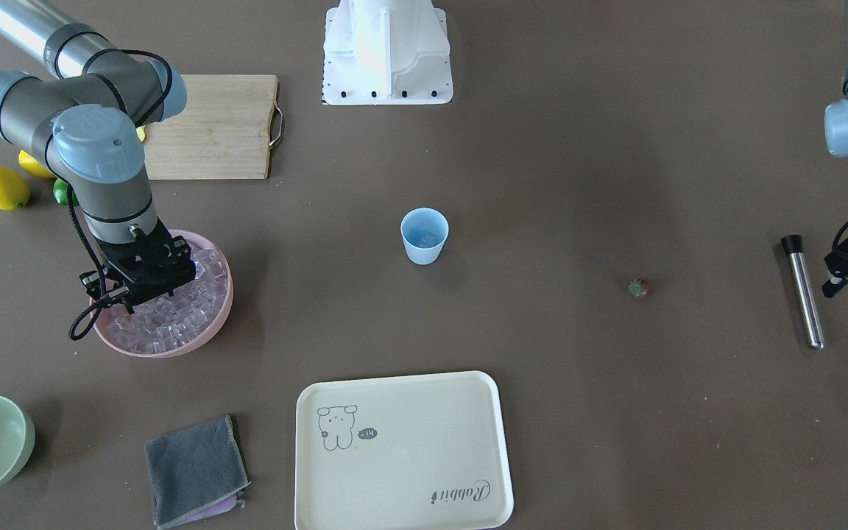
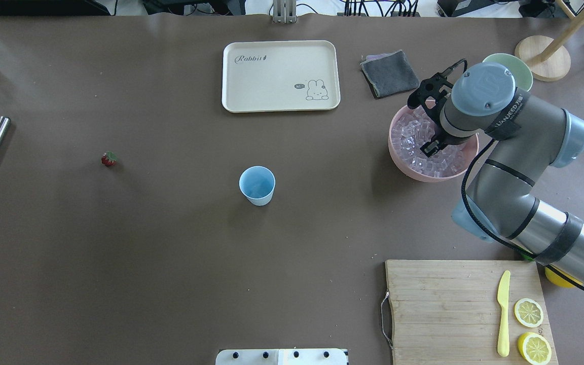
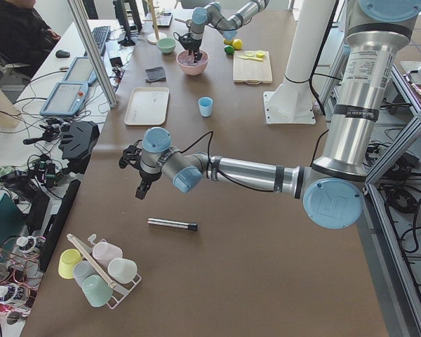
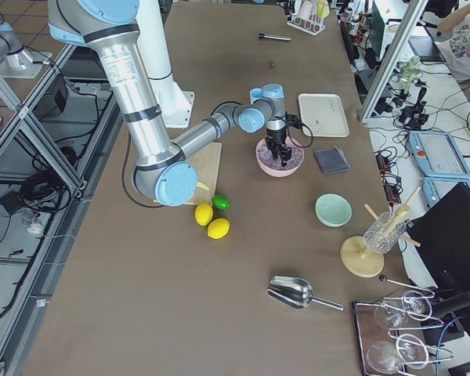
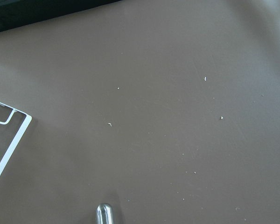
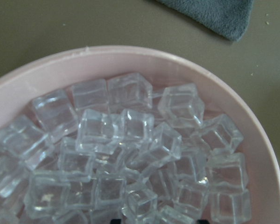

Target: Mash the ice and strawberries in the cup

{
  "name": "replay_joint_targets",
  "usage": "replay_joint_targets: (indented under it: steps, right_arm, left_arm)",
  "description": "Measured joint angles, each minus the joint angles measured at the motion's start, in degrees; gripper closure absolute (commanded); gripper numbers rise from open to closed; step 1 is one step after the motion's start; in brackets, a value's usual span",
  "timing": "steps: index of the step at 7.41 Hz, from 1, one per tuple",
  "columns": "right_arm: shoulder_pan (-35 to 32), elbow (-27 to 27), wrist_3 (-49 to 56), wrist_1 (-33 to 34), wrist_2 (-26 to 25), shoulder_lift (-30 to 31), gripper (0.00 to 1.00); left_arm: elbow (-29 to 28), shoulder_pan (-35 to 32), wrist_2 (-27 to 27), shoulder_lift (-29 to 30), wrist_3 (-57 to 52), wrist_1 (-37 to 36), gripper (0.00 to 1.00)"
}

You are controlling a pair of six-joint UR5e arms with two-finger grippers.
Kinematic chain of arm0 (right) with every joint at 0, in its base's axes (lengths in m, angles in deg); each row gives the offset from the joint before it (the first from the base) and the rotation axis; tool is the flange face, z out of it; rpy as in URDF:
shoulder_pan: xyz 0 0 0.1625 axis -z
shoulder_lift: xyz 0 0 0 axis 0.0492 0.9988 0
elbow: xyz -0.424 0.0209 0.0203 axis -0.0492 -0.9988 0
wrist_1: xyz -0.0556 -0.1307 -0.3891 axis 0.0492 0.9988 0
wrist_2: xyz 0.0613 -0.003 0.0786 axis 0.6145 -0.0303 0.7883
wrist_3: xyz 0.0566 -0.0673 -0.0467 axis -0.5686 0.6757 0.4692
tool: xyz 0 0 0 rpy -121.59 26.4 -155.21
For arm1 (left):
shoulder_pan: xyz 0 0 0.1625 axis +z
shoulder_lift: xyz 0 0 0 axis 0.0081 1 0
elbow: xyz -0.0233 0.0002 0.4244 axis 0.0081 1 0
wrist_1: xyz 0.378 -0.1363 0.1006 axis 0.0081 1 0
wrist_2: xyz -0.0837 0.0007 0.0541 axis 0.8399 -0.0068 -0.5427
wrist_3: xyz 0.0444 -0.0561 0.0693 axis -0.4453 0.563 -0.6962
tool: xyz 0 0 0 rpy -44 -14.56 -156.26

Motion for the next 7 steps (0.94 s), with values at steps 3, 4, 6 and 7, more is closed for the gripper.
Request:
replay_joint_targets:
  steps: [3, 4, 6, 7]
  right_arm:
    - [0.1, -0.2, 0.4, -0.1, -0.1, -0.1, 0.61]
    - [0.1, -0.2, 0.4, -0.1, -0.1, -0.1, 0.84]
    - [0.1, -0.1, 0.2, -0.1, -0.1, -0.1, 1.00]
    - [0.1, 0.0, 0.3, -0.1, -0.2, -0.2, 1.00]
  left_arm:
    - [-0.1, 0.0, 0.0, 0.0, 0.0, 0.0, 0.03]
    - [-0.1, 0.0, 0.0, 0.0, 0.0, 0.0, 0.03]
    - [-0.5, 0.0, 0.0, 0.0, 0.0, 0.4, 0.03]
    - [-0.7, 0.0, 0.0, 0.1, 0.0, 0.8, 0.03]
